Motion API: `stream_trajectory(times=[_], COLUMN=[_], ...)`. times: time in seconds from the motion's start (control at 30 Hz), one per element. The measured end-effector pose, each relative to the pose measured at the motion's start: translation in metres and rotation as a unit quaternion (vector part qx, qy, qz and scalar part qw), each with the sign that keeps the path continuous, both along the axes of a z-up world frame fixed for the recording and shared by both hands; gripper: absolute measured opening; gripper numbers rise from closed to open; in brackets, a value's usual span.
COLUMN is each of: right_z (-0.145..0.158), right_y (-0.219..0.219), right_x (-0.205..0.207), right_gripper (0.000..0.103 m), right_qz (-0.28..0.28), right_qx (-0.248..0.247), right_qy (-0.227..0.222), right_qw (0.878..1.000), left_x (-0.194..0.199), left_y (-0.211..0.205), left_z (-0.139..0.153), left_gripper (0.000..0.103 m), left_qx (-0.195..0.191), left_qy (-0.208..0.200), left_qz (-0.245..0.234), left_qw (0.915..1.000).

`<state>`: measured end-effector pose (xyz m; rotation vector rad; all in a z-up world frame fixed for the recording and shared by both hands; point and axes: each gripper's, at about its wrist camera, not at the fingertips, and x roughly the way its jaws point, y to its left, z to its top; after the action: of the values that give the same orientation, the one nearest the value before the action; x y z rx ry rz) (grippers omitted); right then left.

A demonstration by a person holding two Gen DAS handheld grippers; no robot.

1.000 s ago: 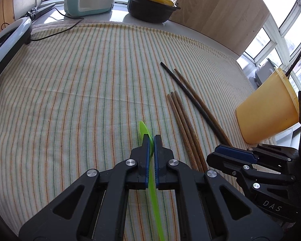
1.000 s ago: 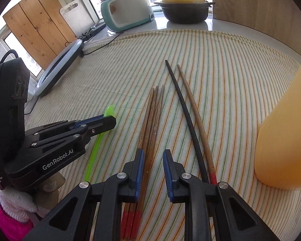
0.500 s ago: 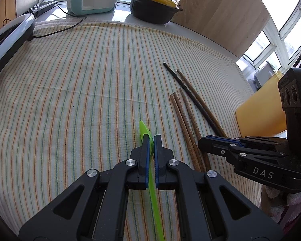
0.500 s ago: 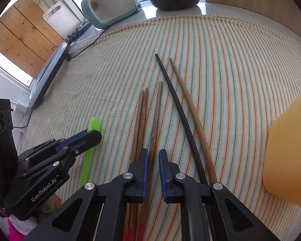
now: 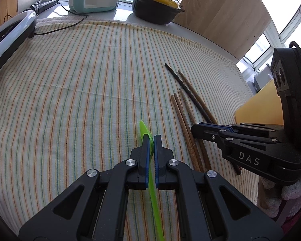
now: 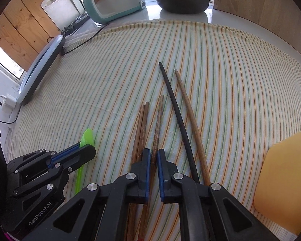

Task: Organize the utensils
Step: 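Lift the green spoon with the left tool while the right tool carries the chopstick to the container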

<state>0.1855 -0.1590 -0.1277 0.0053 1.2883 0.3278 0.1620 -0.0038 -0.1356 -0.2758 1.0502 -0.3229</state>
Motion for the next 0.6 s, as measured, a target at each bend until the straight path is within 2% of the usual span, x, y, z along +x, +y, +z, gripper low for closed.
stream_trajectory(times=[0.2, 0.6], right_z=[0.012, 0.067], right_y=[-0.008, -0.024], right_x=[-0.016, -0.056], right_gripper=[0.004, 0.004], right_qz=[0.000, 0.013], right_qx=[0.023, 0.044], right_qy=[-0.020, -0.096], right_qw=[1.000, 0.994], left_x=[-0.004, -0.013], left_y=[0.008, 0.004], left_z=[0.014, 0.059], left_gripper=[0.001, 0.001], left_qx=[-0.013, -0.029], left_qy=[-0.013, -0.058], left_qz=[0.005, -0.003], left_qw=[0.9998, 0.9979])
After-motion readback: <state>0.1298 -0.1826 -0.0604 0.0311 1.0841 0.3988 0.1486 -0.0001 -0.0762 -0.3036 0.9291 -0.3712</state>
